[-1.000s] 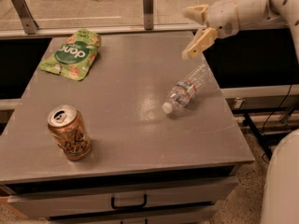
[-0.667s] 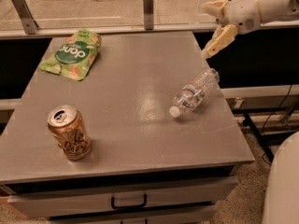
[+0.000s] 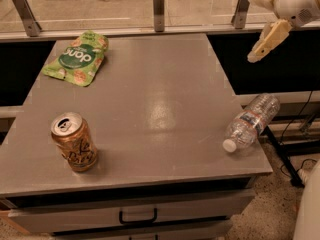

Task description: Knock water bottle over

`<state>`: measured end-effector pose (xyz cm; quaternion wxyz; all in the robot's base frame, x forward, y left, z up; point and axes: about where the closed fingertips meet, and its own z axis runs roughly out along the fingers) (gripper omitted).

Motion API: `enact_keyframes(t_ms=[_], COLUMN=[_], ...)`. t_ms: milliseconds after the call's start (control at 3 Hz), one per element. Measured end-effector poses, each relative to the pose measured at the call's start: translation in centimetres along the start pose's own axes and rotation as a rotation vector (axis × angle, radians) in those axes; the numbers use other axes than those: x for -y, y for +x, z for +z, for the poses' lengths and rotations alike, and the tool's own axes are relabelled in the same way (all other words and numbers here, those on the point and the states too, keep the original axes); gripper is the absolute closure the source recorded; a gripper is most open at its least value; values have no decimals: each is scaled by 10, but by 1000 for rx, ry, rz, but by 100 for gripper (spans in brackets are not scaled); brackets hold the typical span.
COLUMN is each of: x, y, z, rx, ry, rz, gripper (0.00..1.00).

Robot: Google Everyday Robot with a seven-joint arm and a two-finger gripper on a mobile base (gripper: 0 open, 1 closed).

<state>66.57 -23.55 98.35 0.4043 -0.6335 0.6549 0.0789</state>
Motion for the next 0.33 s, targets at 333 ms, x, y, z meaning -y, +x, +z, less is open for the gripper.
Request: enact_keyframes(t_ms=[333], x=[0], y=[0], z=[0], rx=[0], ry=[0], rz=[0], gripper=[0])
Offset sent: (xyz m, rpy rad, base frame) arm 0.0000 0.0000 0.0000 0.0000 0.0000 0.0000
